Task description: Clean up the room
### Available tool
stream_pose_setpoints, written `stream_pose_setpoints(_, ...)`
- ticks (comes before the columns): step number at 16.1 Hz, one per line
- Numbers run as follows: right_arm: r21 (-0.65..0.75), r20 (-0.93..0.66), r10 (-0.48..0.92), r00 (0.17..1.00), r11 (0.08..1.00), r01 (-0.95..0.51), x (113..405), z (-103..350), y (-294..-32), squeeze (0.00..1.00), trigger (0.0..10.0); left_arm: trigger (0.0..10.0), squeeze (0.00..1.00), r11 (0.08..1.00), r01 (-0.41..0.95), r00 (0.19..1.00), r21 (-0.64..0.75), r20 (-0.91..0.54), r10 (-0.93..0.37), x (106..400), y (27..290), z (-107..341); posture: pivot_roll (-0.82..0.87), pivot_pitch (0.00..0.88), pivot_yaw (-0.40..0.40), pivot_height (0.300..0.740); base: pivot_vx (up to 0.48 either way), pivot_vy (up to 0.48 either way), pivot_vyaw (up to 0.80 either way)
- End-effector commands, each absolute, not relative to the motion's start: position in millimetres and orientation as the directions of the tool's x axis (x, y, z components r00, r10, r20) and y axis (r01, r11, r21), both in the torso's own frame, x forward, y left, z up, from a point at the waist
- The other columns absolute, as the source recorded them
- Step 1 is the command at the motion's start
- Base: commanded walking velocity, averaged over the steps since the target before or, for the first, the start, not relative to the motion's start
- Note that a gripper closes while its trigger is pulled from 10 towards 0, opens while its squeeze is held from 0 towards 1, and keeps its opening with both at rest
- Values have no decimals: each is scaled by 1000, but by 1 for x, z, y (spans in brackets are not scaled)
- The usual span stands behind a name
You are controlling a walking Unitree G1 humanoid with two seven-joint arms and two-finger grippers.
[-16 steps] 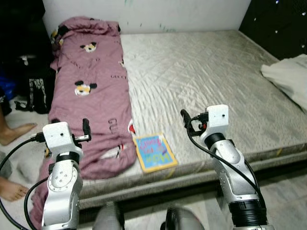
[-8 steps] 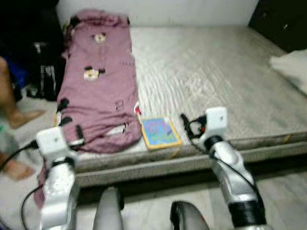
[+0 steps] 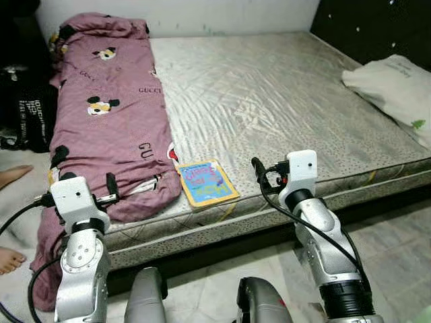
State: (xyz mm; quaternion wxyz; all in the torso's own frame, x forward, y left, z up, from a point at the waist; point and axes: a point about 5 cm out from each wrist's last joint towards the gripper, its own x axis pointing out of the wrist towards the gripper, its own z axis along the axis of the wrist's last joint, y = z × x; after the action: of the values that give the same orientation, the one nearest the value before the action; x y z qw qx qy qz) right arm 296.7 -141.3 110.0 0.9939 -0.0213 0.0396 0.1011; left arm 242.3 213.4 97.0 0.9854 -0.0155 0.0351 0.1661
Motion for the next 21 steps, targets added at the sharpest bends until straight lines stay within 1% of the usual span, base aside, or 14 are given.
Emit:
stream_pose_setpoints(1,-44,-62,207,976,977,-210,299,115,-140,0,10000,10000,0,948,-316,948,-28,-57,314,245,212,102,-91,0,-51,644,255,0,0)
stream_pose_setpoints(13,-51,-58,197,979,978,-200,300,115,-141,0,10000,10000,0,955,-296,954,-35,-62,293,247,210,101,-95,0,-46,644,261,0,0)
stream_pose_setpoints(21,-57,-59,195,979,978,-199,298,114,-143,0,10000,10000,0,960,-276,960,-42,-66,273,248,207,100,-98,0,-44,644,314,0,0)
